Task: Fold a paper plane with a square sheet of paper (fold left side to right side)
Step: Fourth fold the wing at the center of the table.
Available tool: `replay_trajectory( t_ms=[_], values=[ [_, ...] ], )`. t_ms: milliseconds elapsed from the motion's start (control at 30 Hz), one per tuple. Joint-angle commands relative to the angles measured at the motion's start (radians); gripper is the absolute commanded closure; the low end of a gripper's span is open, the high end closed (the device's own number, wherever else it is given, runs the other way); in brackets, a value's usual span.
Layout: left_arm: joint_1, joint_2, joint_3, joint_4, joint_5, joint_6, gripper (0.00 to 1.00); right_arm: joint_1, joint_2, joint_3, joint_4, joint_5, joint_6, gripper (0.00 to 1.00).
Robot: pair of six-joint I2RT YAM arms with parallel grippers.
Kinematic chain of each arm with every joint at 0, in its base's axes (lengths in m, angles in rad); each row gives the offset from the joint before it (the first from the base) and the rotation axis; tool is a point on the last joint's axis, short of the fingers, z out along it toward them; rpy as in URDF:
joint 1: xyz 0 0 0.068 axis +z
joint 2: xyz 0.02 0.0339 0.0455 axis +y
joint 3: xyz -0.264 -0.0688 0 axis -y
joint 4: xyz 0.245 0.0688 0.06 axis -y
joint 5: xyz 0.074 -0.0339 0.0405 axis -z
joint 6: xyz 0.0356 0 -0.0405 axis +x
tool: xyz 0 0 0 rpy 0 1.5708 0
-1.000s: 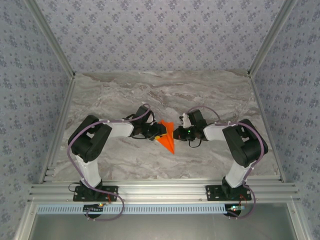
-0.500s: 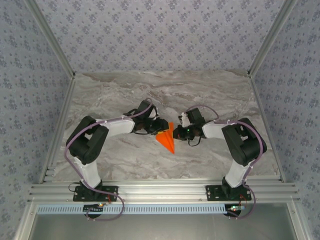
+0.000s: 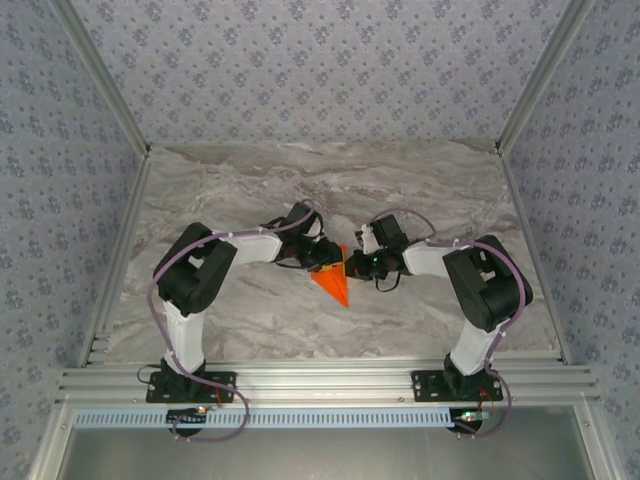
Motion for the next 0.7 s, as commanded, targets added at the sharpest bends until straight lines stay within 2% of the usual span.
replay_trajectory(
  t_ms=[0,233,367,533,667],
  values=[
    [0.001,0.018,0.026,-0.045,-0.025,0.017,0.72,0.019,0.067,-0.018,-0.118,0.099,-0.030,0.96],
    [0.002,0.017,-0.033,-0.045,-0.053,0.011,0.72,0.019,0.062,-0.011,-0.124,0.097,-0.038,0.95],
    [0.003,0.015,-0.067,-0.029,-0.062,0.004,0.73,0.012,0.035,0.006,-0.115,0.073,-0.037,0.91],
    [0.002,0.014,-0.110,0.008,-0.066,-0.015,0.74,-0.023,-0.058,0.054,-0.153,0.049,-0.043,0.78],
    [0.003,0.014,-0.125,0.022,-0.065,-0.022,0.74,-0.030,-0.153,0.057,-0.215,0.055,-0.059,0.73]
  ],
)
